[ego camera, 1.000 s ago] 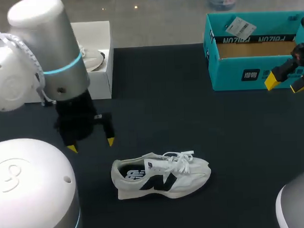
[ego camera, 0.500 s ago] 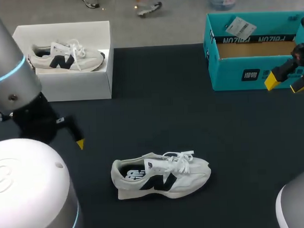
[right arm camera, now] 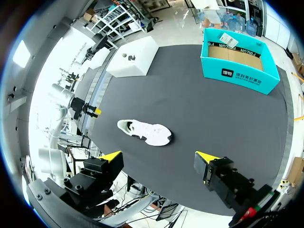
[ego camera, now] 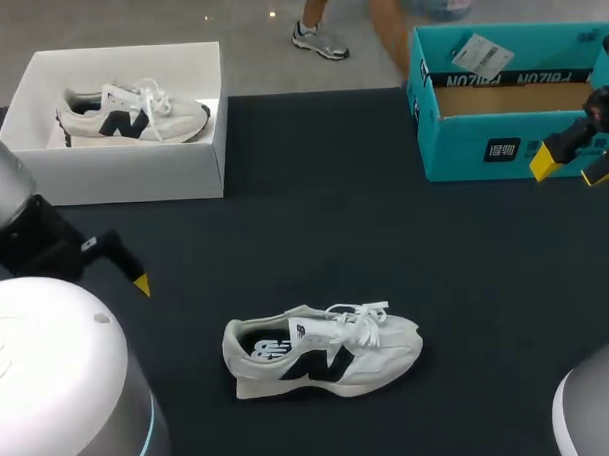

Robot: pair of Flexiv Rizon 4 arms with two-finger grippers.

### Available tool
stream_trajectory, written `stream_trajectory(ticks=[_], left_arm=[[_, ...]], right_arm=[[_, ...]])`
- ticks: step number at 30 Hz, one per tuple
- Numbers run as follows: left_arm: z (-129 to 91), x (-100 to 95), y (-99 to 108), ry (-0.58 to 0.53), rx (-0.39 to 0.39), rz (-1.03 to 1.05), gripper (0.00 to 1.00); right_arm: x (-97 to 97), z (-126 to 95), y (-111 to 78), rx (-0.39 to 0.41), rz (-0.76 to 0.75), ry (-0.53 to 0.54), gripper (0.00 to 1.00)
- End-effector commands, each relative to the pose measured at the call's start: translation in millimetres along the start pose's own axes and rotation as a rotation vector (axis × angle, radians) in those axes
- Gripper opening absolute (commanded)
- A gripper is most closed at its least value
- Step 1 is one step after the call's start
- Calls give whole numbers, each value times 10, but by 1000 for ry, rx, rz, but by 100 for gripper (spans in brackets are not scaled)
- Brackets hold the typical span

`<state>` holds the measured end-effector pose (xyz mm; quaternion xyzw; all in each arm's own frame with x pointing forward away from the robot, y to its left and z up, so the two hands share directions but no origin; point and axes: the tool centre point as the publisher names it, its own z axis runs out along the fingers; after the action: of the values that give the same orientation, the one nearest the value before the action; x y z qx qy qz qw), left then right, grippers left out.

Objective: Take the shoe out of the shoebox, open the shoe tongue, remove and reinsert the insole, then place the shoe into the shoebox

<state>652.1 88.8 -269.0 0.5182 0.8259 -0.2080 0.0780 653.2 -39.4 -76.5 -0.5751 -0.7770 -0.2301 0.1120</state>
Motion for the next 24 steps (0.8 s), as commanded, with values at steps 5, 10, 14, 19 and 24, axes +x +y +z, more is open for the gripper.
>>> stream_trajectory(ticks=[5,10,14,19,24], left_arm=[[266,160,63,-285,232,-386,100],[334,175,-42,-292,257,-426,100],[298,200,-80,-302,265,-456,100],[290,214,-135,-280,224,-465,100],[290,214,-135,-280,224,-465,100]], right_arm=[[-3,5,32,6,1,0,100],[-3,5,32,6,1,0,100],[-3,5,32,6,1,0,100],[-3,5,32,6,1,0,100],[-3,5,32,6,1,0,100]])
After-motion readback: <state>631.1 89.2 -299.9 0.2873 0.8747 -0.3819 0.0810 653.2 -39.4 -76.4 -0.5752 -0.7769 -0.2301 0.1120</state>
